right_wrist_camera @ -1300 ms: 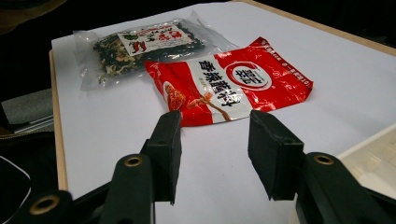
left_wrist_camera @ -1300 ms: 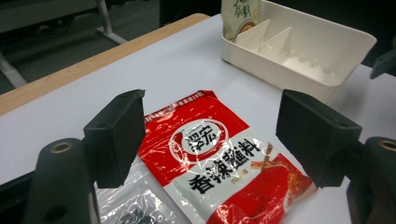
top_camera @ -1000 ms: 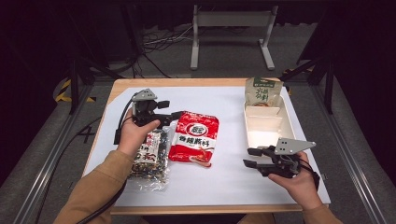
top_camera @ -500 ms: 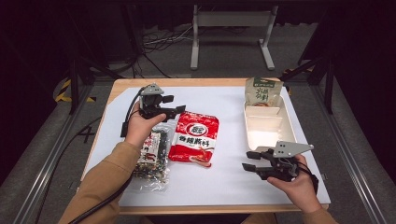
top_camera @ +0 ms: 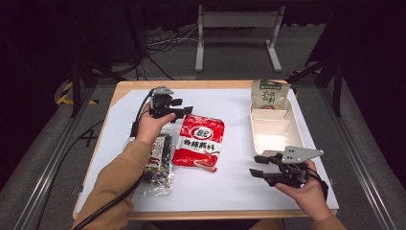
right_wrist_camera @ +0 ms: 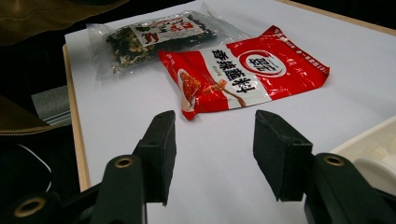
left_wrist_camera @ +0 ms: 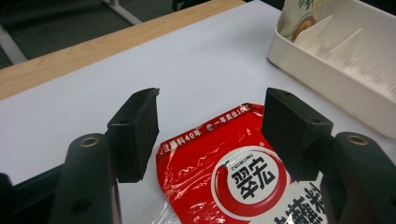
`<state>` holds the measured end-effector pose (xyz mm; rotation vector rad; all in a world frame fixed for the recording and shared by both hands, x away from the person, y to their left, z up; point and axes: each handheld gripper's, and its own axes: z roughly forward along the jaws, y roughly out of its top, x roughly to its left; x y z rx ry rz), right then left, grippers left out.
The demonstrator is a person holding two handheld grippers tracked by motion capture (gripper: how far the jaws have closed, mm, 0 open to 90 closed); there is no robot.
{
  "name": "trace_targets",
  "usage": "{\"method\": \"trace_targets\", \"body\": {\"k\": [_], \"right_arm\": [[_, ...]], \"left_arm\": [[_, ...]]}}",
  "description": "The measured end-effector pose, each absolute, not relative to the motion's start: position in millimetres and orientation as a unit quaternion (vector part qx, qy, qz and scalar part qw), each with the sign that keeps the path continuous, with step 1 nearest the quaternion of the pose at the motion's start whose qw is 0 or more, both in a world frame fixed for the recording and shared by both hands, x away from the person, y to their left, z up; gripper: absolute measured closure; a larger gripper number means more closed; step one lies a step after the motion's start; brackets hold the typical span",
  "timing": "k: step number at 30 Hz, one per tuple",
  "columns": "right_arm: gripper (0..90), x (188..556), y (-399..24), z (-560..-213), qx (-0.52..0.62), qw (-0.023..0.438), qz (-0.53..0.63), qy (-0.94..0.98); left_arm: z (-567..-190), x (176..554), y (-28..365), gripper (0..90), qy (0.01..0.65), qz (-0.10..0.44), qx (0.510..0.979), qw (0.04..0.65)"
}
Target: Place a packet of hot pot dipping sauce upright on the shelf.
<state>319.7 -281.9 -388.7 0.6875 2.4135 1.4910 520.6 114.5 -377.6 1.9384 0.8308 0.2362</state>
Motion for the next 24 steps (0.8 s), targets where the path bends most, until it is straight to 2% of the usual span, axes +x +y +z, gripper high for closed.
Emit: {"method": "trace_targets", "body": {"k": [4,14,24], "right_arm": [[48.4,319,-282,-389,0.233,0.112,0.508,0.822],[48.0,319,-280,-391,0.229,0.108,0.504,0.826],[47.4,321,-279,-395,0.229,0.098,0.503,0.827]], "left_arm": [[-385,528,111,35.4,0.353,0.103,0.802,0.472],[-406,542,108,31.8,0.38,0.077,0.811,0.438],[-420,549,96,29.8,0.38,0.046,0.831,0.405]]}}
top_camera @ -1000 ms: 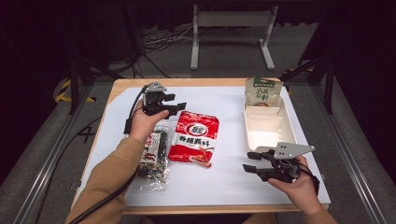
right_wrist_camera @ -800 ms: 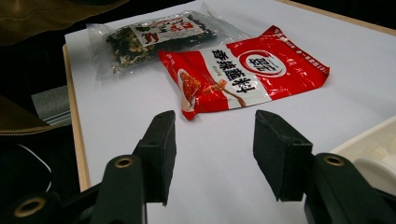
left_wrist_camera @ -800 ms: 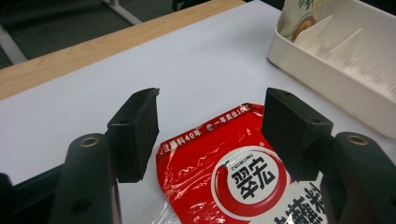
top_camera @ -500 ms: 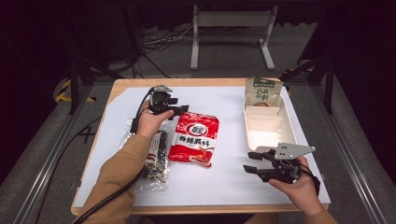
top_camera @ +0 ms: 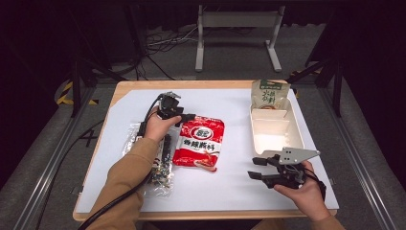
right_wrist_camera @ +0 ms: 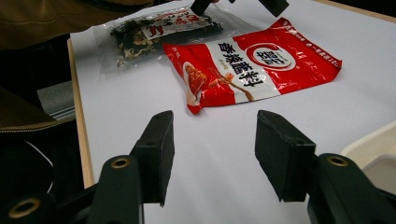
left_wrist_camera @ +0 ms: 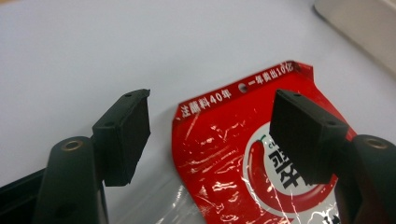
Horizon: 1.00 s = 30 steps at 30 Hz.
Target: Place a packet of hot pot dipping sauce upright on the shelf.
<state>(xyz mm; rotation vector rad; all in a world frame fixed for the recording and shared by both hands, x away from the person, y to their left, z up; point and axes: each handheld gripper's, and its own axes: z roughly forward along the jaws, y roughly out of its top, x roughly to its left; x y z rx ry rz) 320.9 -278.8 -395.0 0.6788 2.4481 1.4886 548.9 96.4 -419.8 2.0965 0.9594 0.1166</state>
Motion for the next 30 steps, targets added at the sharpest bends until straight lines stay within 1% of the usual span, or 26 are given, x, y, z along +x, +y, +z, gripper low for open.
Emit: {"method": "trace_targets", "body": {"k": [7,12,21,23,24,27,28,30], "right_arm": [[47.4,321,-279,-396,0.228,0.094,0.504,0.828],[47.3,321,-279,-396,0.228,0.093,0.507,0.826],[46.1,321,-279,-397,0.23,0.089,0.508,0.825],[46.0,321,-279,-398,0.23,0.09,0.507,0.826],[45.7,321,-279,-398,0.231,0.088,0.508,0.825],[45.2,322,-279,-399,0.232,0.088,0.508,0.825],[45.2,322,-279,-399,0.232,0.088,0.508,0.825],[45.2,321,-279,-399,0.232,0.088,0.507,0.825]], "left_arm": [[-428,553,85,30.3,0.378,0.029,0.845,0.377],[-435,555,81,31.5,0.377,0.027,0.856,0.351],[-435,555,83,34.3,0.381,0.012,0.85,0.364],[-434,555,84,36.1,0.379,0.015,0.85,0.367],[-434,555,85,40.8,0.379,0.014,0.849,0.367],[-433,555,87,48.4,0.374,0.023,0.853,0.365],[-433,555,87,48.4,0.376,0.025,0.851,0.365],[-432,555,89,54.2,0.378,0.025,0.851,0.365]]}}
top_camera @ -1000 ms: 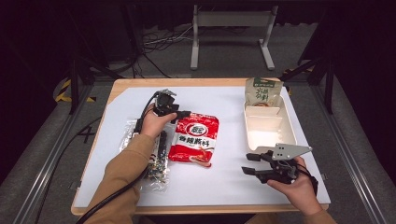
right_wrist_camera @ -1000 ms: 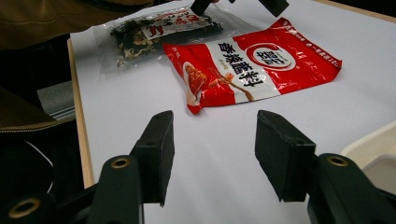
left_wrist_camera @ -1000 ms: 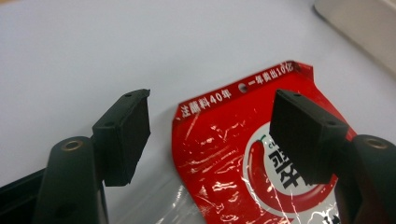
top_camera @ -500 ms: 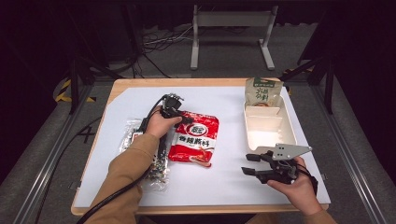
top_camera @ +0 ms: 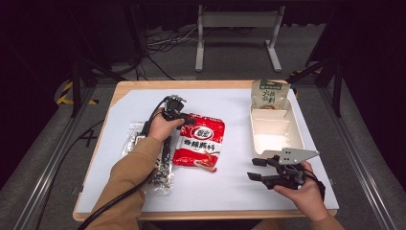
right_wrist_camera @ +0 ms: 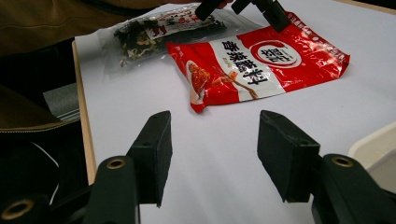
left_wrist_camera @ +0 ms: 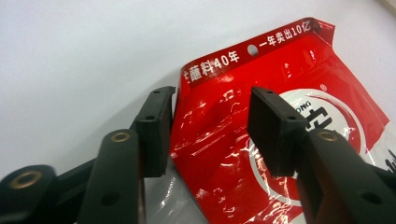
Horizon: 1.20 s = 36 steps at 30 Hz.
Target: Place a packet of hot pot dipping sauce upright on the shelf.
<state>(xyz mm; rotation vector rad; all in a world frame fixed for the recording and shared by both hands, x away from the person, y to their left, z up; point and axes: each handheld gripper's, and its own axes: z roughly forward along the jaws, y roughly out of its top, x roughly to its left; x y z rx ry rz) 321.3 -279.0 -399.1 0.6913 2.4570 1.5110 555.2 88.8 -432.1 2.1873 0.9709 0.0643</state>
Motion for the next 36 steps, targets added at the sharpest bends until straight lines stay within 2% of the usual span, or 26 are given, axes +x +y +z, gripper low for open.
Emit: {"method": "trace_targets", "body": {"k": [2,4,5,12,25,36], "right_arm": [[45.2,321,-279,-399,0.232,0.087,0.507,0.825],[45.2,321,-279,-399,0.233,0.087,0.507,0.825],[45.2,321,-279,-400,0.234,0.086,0.507,0.825],[45.2,321,-279,-400,0.234,0.084,0.506,0.826],[45.2,321,-279,-400,0.235,0.085,0.507,0.825],[45.2,322,-279,-398,0.234,0.088,0.509,0.824]], "left_arm": [[-431,555,90,56.8,0.373,0.035,0.853,0.362],[-430,554,90,68.2,0.372,0.041,0.855,0.36],[-428,554,91,68.2,0.371,0.044,0.855,0.36],[-420,553,93,89.8,0.357,0.052,0.863,0.354],[-404,544,95,90.0,0.339,0.043,0.863,0.373],[-365,521,101,90.0,0.308,0.051,0.855,0.413]]}}
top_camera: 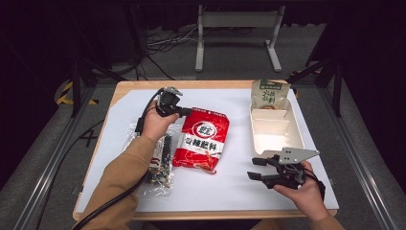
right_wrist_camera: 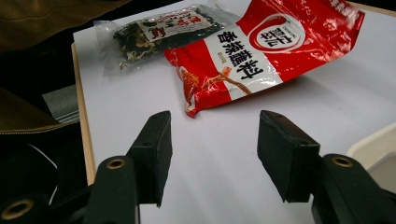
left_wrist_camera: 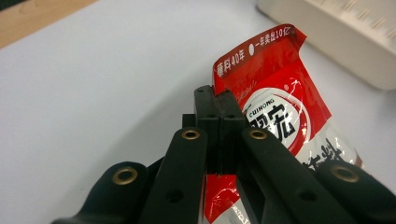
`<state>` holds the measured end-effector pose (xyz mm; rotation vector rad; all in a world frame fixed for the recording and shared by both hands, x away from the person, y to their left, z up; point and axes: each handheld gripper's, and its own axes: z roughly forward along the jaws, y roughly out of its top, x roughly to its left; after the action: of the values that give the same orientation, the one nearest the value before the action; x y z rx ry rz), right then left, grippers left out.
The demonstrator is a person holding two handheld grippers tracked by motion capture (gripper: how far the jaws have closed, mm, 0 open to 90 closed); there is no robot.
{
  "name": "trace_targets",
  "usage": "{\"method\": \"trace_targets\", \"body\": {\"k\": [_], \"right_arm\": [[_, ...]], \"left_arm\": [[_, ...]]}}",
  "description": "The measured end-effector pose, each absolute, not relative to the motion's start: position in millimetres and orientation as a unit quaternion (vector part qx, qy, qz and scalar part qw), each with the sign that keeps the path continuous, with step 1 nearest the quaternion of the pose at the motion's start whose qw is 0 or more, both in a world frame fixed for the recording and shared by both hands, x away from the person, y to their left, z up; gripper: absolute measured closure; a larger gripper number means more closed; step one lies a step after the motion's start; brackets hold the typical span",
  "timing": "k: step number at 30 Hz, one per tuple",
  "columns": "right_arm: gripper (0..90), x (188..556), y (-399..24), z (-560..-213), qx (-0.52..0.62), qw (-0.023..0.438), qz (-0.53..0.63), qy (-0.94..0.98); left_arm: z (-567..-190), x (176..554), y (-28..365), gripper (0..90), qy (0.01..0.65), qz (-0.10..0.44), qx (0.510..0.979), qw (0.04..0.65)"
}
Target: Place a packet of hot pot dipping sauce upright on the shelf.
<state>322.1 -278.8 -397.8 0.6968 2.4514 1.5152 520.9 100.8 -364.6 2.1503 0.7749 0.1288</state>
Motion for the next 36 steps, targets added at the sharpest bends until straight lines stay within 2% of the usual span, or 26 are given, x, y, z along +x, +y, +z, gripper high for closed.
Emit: {"method": "trace_targets", "body": {"k": [18,26,27,36], "right_arm": [[45.7,328,-268,-387,0.246,0.077,0.522,0.813],[45.6,330,-258,-383,0.244,0.073,0.525,0.812],[45.6,330,-257,-382,0.245,0.073,0.525,0.812],[45.3,332,-249,-380,0.238,0.073,0.528,0.812]], "left_arm": [[-306,456,122,90.0,0.235,0.067,0.841,0.483],[-297,427,128,90.0,0.204,0.073,0.838,0.501],[-295,416,132,90.0,0.196,0.091,0.838,0.501],[-295,394,136,90.0,0.178,0.095,0.83,0.52]]}}
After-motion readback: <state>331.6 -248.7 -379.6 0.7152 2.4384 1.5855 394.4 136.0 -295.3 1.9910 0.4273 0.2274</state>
